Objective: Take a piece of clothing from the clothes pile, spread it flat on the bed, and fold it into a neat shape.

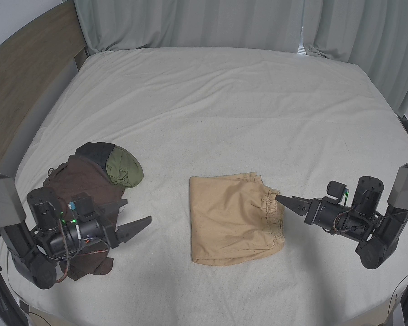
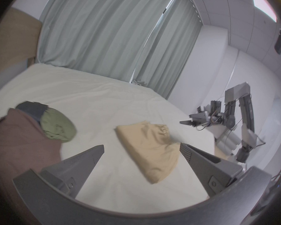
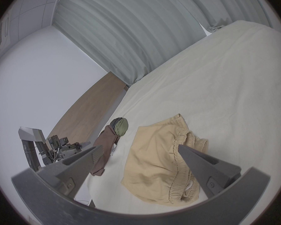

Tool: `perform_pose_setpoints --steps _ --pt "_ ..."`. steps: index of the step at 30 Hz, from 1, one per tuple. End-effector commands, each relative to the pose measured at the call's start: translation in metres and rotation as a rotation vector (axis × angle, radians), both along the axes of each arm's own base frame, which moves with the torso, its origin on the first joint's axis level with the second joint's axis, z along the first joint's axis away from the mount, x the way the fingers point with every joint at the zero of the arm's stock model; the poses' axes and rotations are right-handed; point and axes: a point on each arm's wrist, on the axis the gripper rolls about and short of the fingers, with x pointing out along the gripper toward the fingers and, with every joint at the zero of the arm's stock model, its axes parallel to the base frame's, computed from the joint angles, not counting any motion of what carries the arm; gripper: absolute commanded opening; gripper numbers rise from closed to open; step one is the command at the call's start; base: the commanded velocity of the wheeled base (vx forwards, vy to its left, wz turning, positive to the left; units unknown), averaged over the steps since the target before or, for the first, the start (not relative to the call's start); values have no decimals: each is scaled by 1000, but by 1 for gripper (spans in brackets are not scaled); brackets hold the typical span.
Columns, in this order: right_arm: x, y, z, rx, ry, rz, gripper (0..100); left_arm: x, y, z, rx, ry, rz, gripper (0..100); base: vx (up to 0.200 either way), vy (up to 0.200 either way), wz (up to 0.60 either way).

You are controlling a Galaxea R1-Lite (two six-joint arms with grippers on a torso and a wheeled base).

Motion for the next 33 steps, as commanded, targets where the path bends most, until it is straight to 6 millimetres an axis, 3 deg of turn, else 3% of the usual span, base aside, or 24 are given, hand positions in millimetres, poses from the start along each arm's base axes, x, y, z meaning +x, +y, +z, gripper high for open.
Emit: perform_pose_setpoints --steps 1,5,14,26,33 --pt "-3 2 -3 -14 6 11 100 -23 42 7 71 -51 91 100 0 0 0" --pt "-7 1 -6 -42 4 15 100 -26 67 10 116 -109 122 100 0 0 0" --pt "-14 -1 -14 -80 31 17 100 -35 90 11 192 -160 188 100 0 0 0" --pt "-10 -6 -71 -165 202 -14 100 -49 93 11 195 -138 216 100 0 0 0" --pt "-8 -5 -86 -179 239 -14 100 -49 97 9 207 -138 231 100 0 0 0"
